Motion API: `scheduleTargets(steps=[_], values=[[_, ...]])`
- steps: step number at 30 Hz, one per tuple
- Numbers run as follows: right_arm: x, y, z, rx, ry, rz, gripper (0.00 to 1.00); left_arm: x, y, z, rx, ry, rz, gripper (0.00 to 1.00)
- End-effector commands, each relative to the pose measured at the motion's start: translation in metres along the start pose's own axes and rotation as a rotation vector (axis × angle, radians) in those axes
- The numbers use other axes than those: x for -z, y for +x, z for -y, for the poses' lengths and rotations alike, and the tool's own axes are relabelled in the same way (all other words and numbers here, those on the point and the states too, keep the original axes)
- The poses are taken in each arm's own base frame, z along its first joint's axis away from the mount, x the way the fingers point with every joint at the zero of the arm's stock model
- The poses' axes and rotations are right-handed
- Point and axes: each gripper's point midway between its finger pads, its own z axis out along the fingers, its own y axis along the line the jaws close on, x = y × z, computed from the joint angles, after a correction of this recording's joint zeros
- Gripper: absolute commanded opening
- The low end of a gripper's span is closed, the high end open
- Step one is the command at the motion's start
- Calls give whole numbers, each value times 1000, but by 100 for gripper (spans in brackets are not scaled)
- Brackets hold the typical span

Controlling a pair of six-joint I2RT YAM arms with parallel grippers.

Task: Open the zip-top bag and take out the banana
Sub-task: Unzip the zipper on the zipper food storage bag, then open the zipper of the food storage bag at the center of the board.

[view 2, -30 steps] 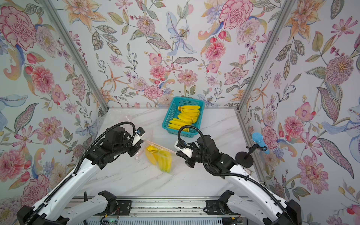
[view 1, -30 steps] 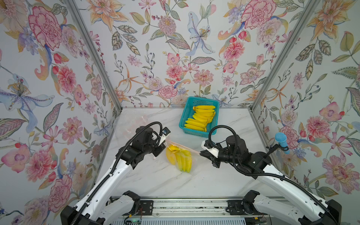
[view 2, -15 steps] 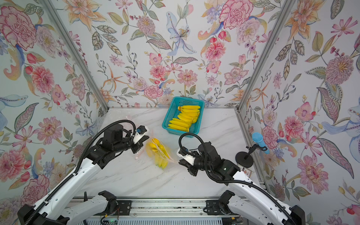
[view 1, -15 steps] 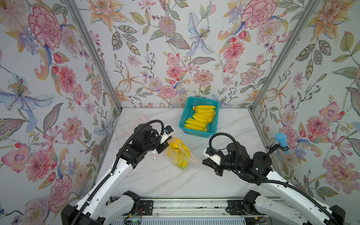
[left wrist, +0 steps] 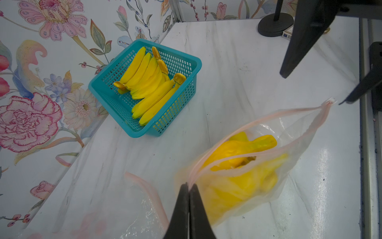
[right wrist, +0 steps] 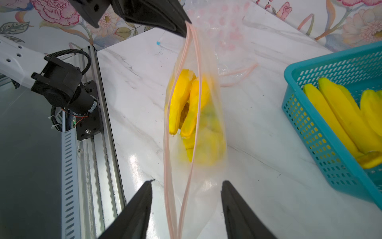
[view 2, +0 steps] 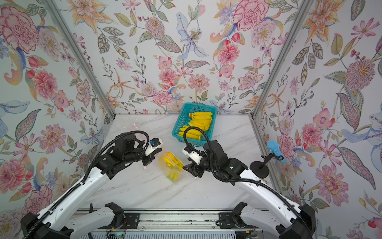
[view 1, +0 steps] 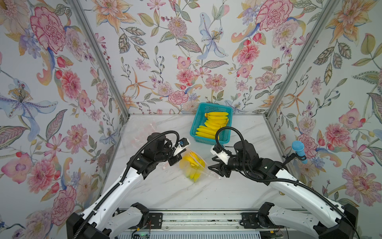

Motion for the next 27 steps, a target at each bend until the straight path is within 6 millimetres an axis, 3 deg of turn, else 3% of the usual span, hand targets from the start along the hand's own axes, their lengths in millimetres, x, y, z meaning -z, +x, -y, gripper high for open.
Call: scheduleTargets(steps=[1,7,17,27], values=[[-15,0,-9,-32,-13,-68,59,-2,-7,4,-28,19,13,0],[-33,-1,1,-26,39,-98,57,1,-3,6,-36,16,2,0],[-27,-4,22,-80,104,-59,51,1,0,9,-35,25,0,0],[-31,-1,25,-96,95,-57,47,1,1,10,-37,28,-5,0]])
